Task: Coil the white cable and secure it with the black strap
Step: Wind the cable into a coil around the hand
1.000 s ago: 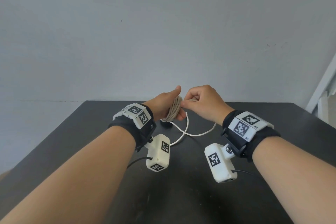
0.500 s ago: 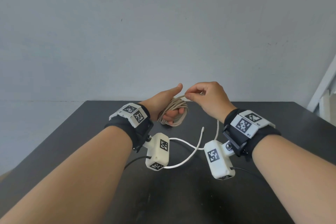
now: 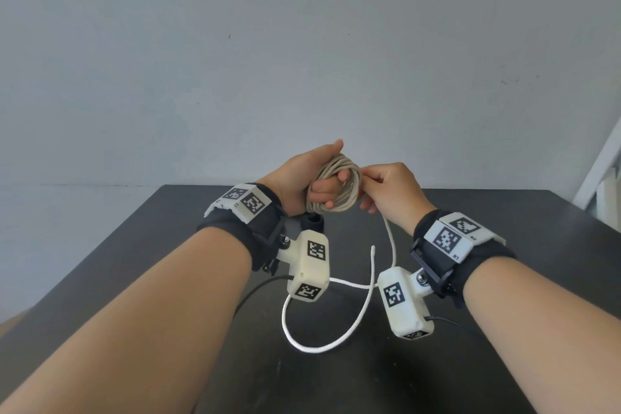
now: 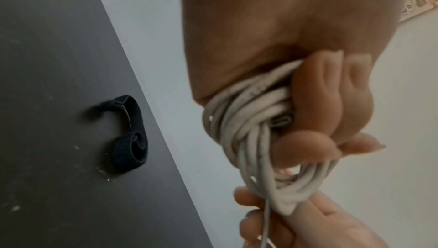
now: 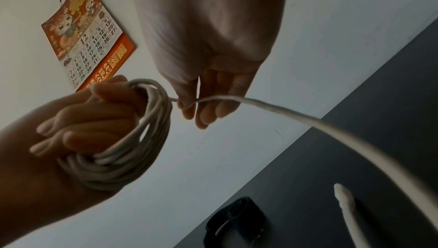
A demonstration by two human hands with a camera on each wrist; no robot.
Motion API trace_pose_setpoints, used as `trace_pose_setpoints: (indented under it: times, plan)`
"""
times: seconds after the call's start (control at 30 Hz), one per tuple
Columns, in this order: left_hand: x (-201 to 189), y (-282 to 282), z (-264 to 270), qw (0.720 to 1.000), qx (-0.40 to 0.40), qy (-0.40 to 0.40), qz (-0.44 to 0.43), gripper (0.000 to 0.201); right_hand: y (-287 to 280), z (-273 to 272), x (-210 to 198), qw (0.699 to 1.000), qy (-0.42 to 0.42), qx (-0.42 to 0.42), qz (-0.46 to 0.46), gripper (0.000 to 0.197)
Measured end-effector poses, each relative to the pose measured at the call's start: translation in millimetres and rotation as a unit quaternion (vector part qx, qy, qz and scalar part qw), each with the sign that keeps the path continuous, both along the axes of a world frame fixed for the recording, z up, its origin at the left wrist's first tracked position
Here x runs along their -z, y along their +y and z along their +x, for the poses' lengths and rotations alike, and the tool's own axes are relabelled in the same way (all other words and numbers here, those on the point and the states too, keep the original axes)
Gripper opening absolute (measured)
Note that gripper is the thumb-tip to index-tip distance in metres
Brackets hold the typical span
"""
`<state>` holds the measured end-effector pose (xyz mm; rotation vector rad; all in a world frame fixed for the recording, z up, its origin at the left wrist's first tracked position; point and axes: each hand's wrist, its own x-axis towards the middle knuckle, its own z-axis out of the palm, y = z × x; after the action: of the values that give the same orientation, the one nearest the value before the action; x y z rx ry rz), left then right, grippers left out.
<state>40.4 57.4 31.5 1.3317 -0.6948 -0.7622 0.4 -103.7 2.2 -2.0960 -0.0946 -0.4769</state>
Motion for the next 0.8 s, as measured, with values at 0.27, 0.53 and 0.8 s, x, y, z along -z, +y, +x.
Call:
trace_pose_setpoints:
  times: [0.27, 0.53, 0.8]
  plan:
    - [-5, -12, -8, 0.990, -0.082, 0.023, -0.113, 0.055, 7, 2, 1, 0.998, 0.059, -0.013, 0.013, 0.028]
    - [-17, -20, -13, 0.970, -0.213, 0.035, -0.114, 0.024, 10, -3, 2, 0.992, 0.104, -0.048, -0.045, 0.023]
    - [-10, -25, -12, 0.953, -0.295, -0.074, -0.005, 0.025, 15, -8, 1, 0.986, 0.124, -0.057, -0.092, 0.024]
